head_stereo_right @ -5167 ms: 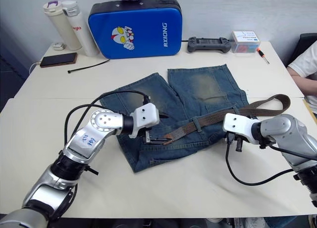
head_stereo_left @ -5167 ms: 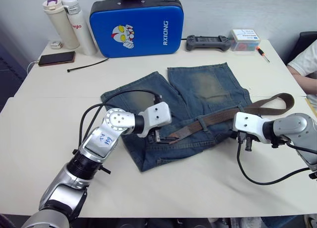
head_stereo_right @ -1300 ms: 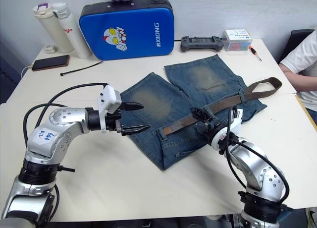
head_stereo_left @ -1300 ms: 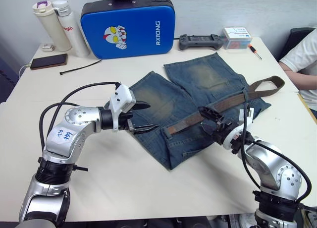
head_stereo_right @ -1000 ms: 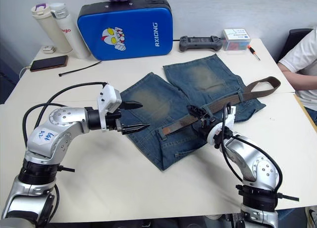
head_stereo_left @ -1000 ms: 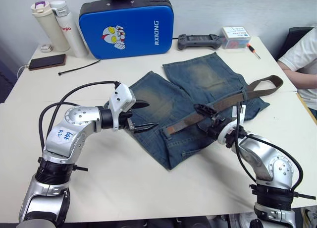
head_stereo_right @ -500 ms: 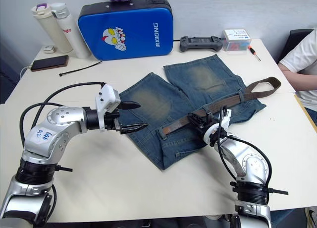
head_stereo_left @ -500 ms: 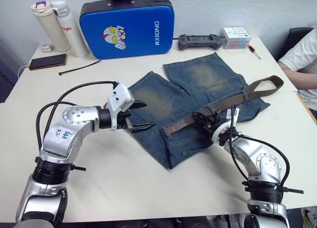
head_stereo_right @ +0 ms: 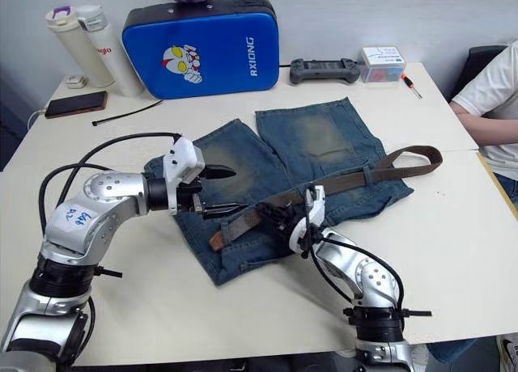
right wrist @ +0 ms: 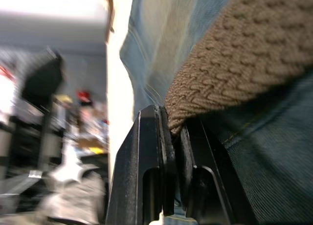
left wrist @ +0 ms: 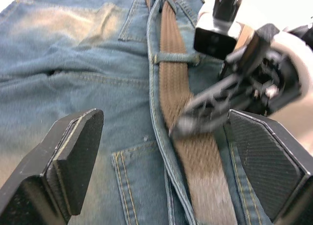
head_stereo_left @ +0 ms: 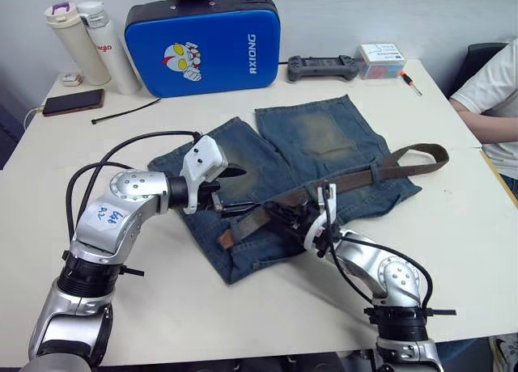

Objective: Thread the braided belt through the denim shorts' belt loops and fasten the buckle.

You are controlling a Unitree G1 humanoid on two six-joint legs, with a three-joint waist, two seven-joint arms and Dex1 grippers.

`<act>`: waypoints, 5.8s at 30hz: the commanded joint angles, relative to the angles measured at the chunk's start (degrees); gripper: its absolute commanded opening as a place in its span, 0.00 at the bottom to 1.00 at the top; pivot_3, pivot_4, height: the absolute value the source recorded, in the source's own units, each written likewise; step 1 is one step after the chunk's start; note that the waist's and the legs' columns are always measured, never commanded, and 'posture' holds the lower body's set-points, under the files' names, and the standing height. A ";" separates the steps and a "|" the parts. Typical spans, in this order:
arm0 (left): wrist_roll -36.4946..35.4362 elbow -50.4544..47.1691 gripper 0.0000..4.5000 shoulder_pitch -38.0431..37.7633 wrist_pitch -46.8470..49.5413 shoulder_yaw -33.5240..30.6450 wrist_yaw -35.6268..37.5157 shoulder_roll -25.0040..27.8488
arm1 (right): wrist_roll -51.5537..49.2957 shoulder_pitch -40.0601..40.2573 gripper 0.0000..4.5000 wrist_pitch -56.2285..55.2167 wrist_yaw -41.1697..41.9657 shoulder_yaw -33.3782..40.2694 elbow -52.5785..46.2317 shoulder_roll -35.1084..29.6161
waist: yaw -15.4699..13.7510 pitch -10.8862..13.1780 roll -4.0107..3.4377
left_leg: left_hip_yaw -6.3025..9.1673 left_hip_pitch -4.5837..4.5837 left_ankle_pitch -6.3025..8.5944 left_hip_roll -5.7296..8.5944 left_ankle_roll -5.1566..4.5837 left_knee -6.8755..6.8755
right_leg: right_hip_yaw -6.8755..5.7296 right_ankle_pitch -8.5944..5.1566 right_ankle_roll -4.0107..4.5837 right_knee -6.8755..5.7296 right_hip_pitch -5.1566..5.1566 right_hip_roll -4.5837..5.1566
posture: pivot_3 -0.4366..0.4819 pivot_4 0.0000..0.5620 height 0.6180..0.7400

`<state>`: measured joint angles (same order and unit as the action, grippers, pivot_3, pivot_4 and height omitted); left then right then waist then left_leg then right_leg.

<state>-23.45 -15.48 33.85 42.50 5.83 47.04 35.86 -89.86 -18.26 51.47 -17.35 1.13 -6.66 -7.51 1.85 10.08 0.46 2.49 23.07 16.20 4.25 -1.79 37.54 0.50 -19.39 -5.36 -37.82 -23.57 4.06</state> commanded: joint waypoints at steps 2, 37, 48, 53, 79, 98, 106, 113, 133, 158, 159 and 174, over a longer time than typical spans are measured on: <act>-0.01 -0.42 1.00 1.24 -0.89 0.38 0.69 -0.29 | 6.81 -2.04 0.01 2.23 2.72 -3.44 0.49 -0.02 | -0.02 -0.01 0.01 | 0.02 0.00 -0.02 0.00 0.03 -0.02 | -0.02 0.00 0.00 -0.01 -0.02 0.00 | 0.48 0.27 1.00; -8.56 -0.34 1.00 -9.82 15.08 -8.96 1.25 10.44 | 49.94 -5.11 0.02 -6.75 51.94 -5.50 -7.15 -51.90 | -1.35 0.10 0.12 | 0.01 0.11 0.11 0.03 -0.19 0.07 | -0.03 -0.02 0.03 0.43 0.10 0.07 | 0.48 0.27 1.00; -7.00 0.12 1.00 -9.33 18.48 -0.43 -0.01 8.45 | 60.94 -8.04 0.02 -8.09 48.34 -9.17 5.45 -44.80 | -1.92 0.10 0.11 | 0.00 0.13 0.10 0.05 -0.16 0.11 | -0.02 -0.02 0.03 0.40 0.08 0.09 | 0.48 0.27 1.00; -8.14 -0.26 1.00 -8.26 19.67 1.79 0.79 6.83 | 63.06 -7.94 0.02 -8.00 48.60 -9.10 7.54 -42.87 | -1.74 0.10 0.12 | 0.00 0.13 0.08 0.05 -0.12 0.16 | -0.03 -0.02 0.03 0.38 0.08 0.09 | 0.48 0.27 1.00; -18.39 -5.03 1.00 -5.22 29.50 -6.63 2.47 11.52 | 70.30 -7.66 0.02 -7.05 53.33 -5.89 7.51 -38.18 | -1.62 -0.05 0.33 | 0.02 0.03 0.11 0.04 -0.10 0.28 | -0.02 -0.02 0.03 0.30 0.19 0.08 | 0.48 0.27 1.00; -13.71 2.03 1.00 -8.09 27.95 -1.17 -5.29 2.70 | 72.36 -7.11 0.02 -6.52 54.11 -4.05 5.79 -37.99 | -1.79 -0.06 0.34 | 0.02 0.03 0.11 0.03 -0.07 0.31 | -0.03 -0.02 0.03 0.27 0.17 0.05 | 0.48 0.27 1.00; -12.74 6.03 1.00 -7.12 26.40 -2.27 -5.92 2.45 | 72.78 -7.06 0.02 -6.44 54.33 -3.83 5.63 -37.69 | -1.84 -0.10 0.30 | 0.02 0.00 0.10 0.04 -0.07 0.34 | -0.03 -0.02 0.03 0.26 0.21 0.06 | 0.48 0.27 1.00; -15.00 5.08 0.88 -7.86 27.89 -2.21 -4.21 2.06 | 73.30 -6.73 0.00 -6.67 54.21 -3.56 5.50 -37.53 | -1.80 -0.10 0.29 | 0.02 0.00 0.10 0.04 -0.07 0.34 | -0.02 -0.02 0.03 0.24 0.20 0.06 | 0.48 0.27 1.00; -19.74 2.12 0.01 -11.19 28.11 -11.74 6.04 15.63 | 75.55 -8.98 0.00 -7.54 55.25 -4.67 9.54 -37.42 | -1.06 -0.08 0.33 | 0.00 0.01 0.11 0.03 -0.04 0.33 | 0.00 -0.03 0.05 0.21 0.13 0.04 | 0.48 0.27 1.00; -6.21 17.58 0.01 -54.06 9.69 -41.56 24.47 35.35 | 77.78 -12.57 0.00 -7.93 64.34 -6.31 12.38 -42.49 | -1.62 -0.01 0.17 | 0.01 -0.01 0.19 0.05 -0.05 -0.38 | -0.10 -0.14 0.27 0.60 0.03 0.22 | 0.48 0.27 1.00; -6.25 17.77 0.01 -54.02 9.80 -41.94 24.21 35.06 | 77.96 -12.93 0.00 -7.88 64.55 -6.52 12.57 -42.35 | -1.63 -0.01 0.17 | 0.01 -0.01 0.19 0.05 -0.06 -0.38 | -0.10 -0.14 0.27 0.59 0.03 0.22 | 0.48 0.27 1.00; -0.34 28.03 0.01 -55.06 5.13 -43.40 23.12 35.77 | 79.34 -13.74 0.00 -7.73 66.23 -6.95 13.40 -42.82 | -1.52 -0.01 0.16 | 0.02 -0.01 0.20 0.05 -0.03 -0.43 | -0.12 -0.15 0.27 0.61 0.00 0.21 | 0.48 0.27 1.00</act>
<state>-25.34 10.65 -21.31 48.34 -35.94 70.71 70.68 -11.36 -32.16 43.62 48.46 -5.97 6.80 -49.50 0.33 10.07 0.62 2.51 23.07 16.40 4.30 -1.82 37.11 0.37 -19.53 -5.09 -37.21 -23.56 4.28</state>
